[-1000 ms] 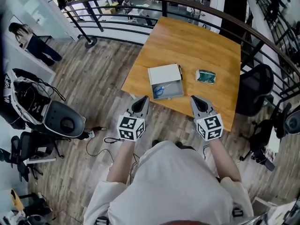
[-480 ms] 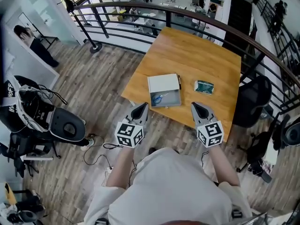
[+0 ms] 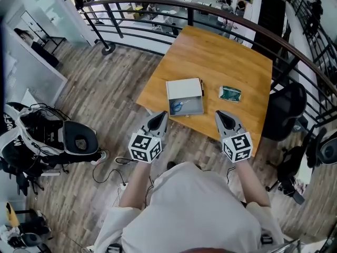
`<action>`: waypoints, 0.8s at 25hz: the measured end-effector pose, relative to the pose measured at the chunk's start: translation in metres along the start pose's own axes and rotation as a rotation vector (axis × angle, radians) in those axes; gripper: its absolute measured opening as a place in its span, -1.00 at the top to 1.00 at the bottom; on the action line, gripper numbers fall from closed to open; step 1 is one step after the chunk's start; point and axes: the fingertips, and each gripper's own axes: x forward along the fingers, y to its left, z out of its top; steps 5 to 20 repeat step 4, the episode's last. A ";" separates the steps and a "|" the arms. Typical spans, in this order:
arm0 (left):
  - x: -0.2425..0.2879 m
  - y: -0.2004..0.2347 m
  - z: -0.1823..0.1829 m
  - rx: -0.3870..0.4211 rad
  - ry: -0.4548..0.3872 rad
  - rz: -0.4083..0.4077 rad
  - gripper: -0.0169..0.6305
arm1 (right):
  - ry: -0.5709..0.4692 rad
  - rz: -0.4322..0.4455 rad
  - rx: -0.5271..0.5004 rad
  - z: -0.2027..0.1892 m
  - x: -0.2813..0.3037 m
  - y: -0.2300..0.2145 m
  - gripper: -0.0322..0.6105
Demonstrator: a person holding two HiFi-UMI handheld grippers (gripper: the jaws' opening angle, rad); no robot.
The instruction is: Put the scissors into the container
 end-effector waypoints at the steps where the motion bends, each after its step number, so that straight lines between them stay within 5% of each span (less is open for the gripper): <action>1: 0.001 0.000 0.000 -0.001 0.001 0.000 0.97 | -0.001 0.001 -0.001 0.001 0.001 0.000 0.90; 20: 0.003 0.001 0.000 -0.004 0.002 -0.001 0.97 | -0.004 0.003 -0.003 0.002 0.002 -0.002 0.90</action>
